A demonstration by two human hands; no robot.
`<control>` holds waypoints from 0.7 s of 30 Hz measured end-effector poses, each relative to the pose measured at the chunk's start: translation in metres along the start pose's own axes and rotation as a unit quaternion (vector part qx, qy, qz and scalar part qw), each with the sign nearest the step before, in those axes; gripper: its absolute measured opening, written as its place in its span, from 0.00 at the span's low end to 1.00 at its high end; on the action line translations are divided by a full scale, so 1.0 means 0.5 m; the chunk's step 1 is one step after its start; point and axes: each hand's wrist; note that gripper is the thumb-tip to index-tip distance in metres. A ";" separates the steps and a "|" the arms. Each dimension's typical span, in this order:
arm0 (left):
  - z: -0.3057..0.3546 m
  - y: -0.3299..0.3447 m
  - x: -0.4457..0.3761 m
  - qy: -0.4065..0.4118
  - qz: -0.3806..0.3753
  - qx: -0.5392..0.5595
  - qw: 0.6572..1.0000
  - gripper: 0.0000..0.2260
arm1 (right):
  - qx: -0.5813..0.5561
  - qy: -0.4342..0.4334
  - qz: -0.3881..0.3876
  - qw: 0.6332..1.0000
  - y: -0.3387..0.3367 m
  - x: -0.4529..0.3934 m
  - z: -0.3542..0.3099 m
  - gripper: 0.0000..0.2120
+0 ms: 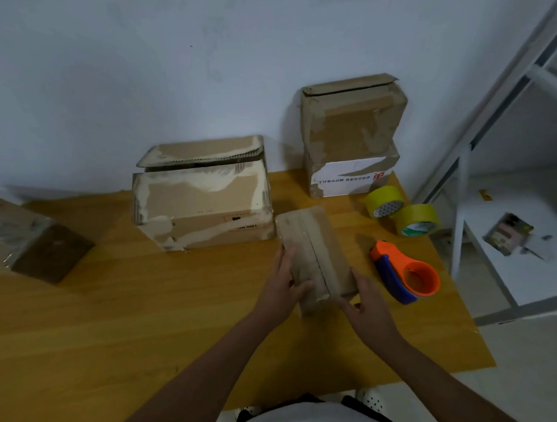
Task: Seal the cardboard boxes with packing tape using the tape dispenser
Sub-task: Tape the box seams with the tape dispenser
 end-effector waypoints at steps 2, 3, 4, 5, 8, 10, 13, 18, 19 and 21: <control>0.000 0.002 -0.014 0.014 0.019 -0.048 0.999 0.35 | 0.009 -0.003 0.007 1.000 0.001 -0.008 -0.007 0.36; -0.002 0.005 -0.018 0.029 0.037 -0.091 0.995 0.34 | 0.015 -0.006 0.008 1.000 -0.001 -0.014 -0.010 0.36; -0.005 0.007 -0.018 0.051 0.051 -0.140 0.987 0.33 | 0.020 -0.010 0.005 1.000 -0.001 -0.019 -0.014 0.35; -0.007 0.009 -0.018 0.076 0.049 -0.190 0.978 0.32 | 0.023 -0.015 0.000 1.000 -0.001 -0.024 -0.018 0.35; -0.020 0.018 -0.013 0.136 -0.024 -0.340 0.930 0.35 | 0.019 -0.022 -0.005 1.000 0.005 -0.028 -0.027 0.33; -0.034 0.026 -0.013 0.165 -0.035 -0.441 0.881 0.34 | 0.013 -0.025 -0.006 1.000 0.005 -0.026 -0.026 0.33; -0.042 0.029 -0.020 0.172 -0.023 -0.505 0.845 0.30 | 0.003 -0.035 -0.014 0.999 -0.005 -0.022 -0.014 0.32; -0.044 0.021 -0.037 0.173 -0.044 -0.508 0.842 0.30 | -0.009 -0.005 0.008 1.000 -0.054 -0.025 0.031 0.24; -0.043 0.020 -0.039 0.171 -0.047 -0.513 0.840 0.30 | 0.003 0.004 0.021 1.000 -0.066 -0.030 0.044 0.23; -0.038 0.017 -0.042 0.166 -0.050 -0.517 0.838 0.30 | 0.055 0.012 0.051 0.997 -0.087 -0.041 0.071 0.22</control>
Point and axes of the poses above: each hand's wrist, its own x-axis away from the middle knuckle, its own y-axis out of the palm, z = x × y
